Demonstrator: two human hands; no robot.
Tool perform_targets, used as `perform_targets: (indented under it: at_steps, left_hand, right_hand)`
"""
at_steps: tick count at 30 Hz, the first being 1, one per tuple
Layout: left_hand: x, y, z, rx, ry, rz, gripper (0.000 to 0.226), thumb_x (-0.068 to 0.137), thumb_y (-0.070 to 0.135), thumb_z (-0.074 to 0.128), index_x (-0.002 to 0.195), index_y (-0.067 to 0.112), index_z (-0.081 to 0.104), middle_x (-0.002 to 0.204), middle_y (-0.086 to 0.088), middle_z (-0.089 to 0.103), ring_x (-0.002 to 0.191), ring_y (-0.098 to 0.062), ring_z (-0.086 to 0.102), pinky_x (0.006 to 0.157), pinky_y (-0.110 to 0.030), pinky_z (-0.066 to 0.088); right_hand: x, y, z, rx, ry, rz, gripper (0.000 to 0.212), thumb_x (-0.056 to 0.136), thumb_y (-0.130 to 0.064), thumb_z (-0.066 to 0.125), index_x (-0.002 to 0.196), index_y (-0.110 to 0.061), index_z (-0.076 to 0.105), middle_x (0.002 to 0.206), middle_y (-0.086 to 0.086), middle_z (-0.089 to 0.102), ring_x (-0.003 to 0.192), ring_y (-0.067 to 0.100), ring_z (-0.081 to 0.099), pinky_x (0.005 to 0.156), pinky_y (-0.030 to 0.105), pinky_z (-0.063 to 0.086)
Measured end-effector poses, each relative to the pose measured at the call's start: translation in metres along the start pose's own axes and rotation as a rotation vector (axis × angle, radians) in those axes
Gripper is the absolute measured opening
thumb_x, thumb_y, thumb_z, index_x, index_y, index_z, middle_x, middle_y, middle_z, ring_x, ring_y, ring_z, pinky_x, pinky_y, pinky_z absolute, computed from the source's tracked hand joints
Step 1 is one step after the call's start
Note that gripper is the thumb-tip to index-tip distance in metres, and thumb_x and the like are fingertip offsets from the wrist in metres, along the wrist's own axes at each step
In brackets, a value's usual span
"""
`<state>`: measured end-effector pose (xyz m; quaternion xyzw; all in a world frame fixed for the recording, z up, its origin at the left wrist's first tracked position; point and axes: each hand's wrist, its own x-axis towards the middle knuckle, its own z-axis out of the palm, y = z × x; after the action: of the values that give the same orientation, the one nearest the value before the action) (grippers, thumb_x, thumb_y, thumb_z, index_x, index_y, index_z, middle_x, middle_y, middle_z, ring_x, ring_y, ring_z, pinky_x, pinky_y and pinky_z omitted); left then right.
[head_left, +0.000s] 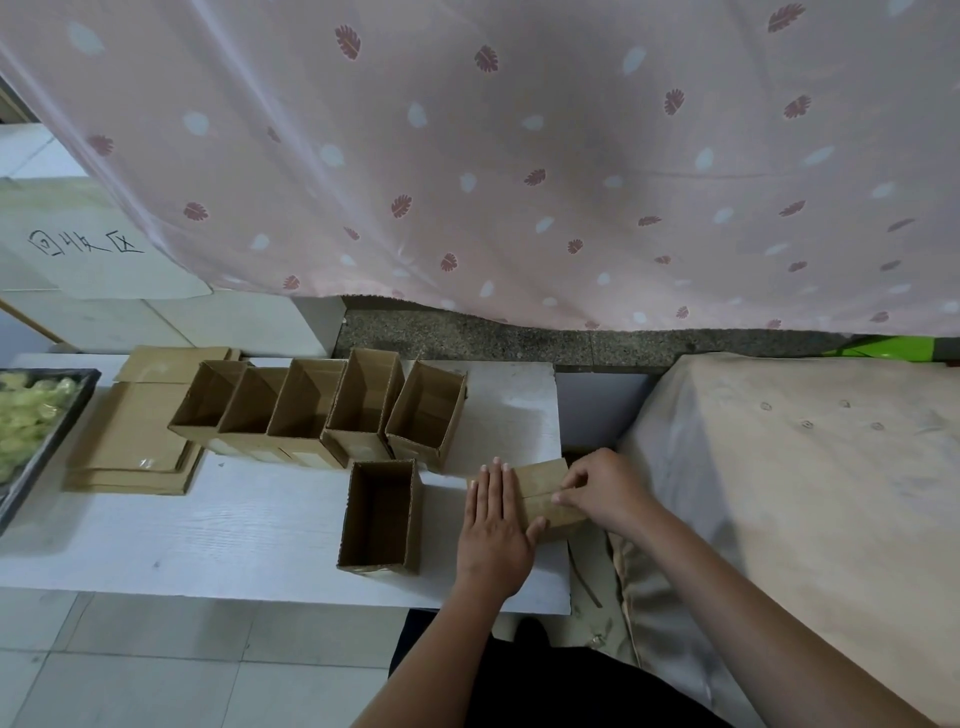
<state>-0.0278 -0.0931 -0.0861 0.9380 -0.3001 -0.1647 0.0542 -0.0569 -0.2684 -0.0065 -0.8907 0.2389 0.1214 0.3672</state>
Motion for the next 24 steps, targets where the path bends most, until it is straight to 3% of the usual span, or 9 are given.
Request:
perform_targets:
  at_steps: [7, 11, 14, 18, 20, 22, 24]
  left_hand:
    - [-0.001, 0.001, -0.002, -0.011, 0.008, -0.006, 0.082, 0.101, 0.063, 0.006, 0.152, 0.008, -0.026, 0.16, -0.011, -0.033, 0.147, -0.026, -0.032, 0.117, -0.038, -0.025]
    - [-0.002, 0.002, -0.002, -0.003, 0.015, -0.001, 0.081, 0.101, 0.062, 0.005, 0.153, 0.007, -0.025, 0.16, -0.012, -0.032, 0.148, -0.026, -0.031, 0.118, -0.039, -0.024]
    - [-0.004, 0.003, -0.003, 0.026, 0.022, 0.008, 0.078, 0.101, 0.061, 0.002, 0.154, 0.01, -0.024, 0.159, -0.011, -0.034, 0.147, -0.026, -0.032, 0.118, -0.041, -0.024]
    - [-0.006, 0.006, -0.004, 0.075, 0.006, 0.025, 0.074, 0.103, 0.056, 0.002, 0.154, 0.008, -0.023, 0.161, -0.012, -0.03, 0.148, -0.026, -0.03, 0.118, -0.042, -0.024]
    - [-0.006, 0.01, -0.004, 0.086, -0.001, 0.022, 0.072, 0.105, 0.051, 0.004, 0.154, 0.004, -0.022, 0.163, -0.015, -0.024, 0.149, -0.027, -0.027, 0.12, -0.044, -0.021]
    - [-0.005, 0.014, -0.004, 0.077, -0.011, 0.028, 0.07, 0.107, 0.046, 0.007, 0.153, 0.003, -0.022, 0.164, -0.017, -0.021, 0.151, -0.028, -0.024, 0.123, -0.045, -0.014]
    - [-0.005, 0.016, -0.003, 0.055, -0.016, 0.034, 0.069, 0.107, 0.045, 0.008, 0.153, 0.004, -0.022, 0.164, -0.016, -0.02, 0.151, -0.027, -0.024, 0.124, -0.045, -0.012]
  right_hand:
    - [-0.002, 0.009, 0.005, -0.01, 0.039, 0.037, 0.025, 0.077, -0.015, 0.084, 0.081, -0.021, 0.059, 0.077, -0.007, 0.06, 0.073, 0.01, 0.059, 0.06, 0.023, 0.046]
    - [-0.003, 0.011, 0.006, 0.067, -0.026, -0.021, 0.048, 0.082, -0.005, 0.076, 0.115, -0.038, 0.063, 0.082, -0.009, 0.056, 0.076, 0.007, 0.056, 0.063, 0.013, 0.04]
    - [-0.002, 0.012, 0.005, -0.041, 0.009, -0.04, 0.015, 0.086, -0.019, 0.076, 0.1, -0.025, 0.077, 0.088, -0.016, 0.053, 0.089, 0.009, 0.058, 0.066, 0.007, 0.033]
    - [-0.005, 0.013, 0.009, -0.003, -0.02, 0.006, 0.022, 0.081, -0.016, 0.081, 0.101, -0.016, 0.072, 0.11, -0.011, 0.044, 0.092, 0.009, 0.059, 0.082, 0.018, 0.05]
    - [-0.006, 0.014, 0.011, -0.018, -0.029, 0.018, 0.018, 0.083, -0.012, 0.079, 0.095, -0.018, 0.067, 0.114, -0.009, 0.045, 0.093, 0.009, 0.059, 0.078, 0.015, 0.049]
    - [-0.005, 0.014, 0.012, -0.057, -0.026, 0.02, 0.021, 0.083, -0.015, 0.079, 0.085, -0.024, 0.06, 0.102, -0.007, 0.055, 0.091, 0.01, 0.059, 0.066, 0.011, 0.041]
    - [-0.003, 0.014, 0.013, -0.111, 0.011, -0.003, 0.024, 0.082, -0.022, 0.08, 0.076, -0.028, 0.057, 0.089, -0.009, 0.058, 0.086, 0.011, 0.059, 0.061, 0.016, 0.037]
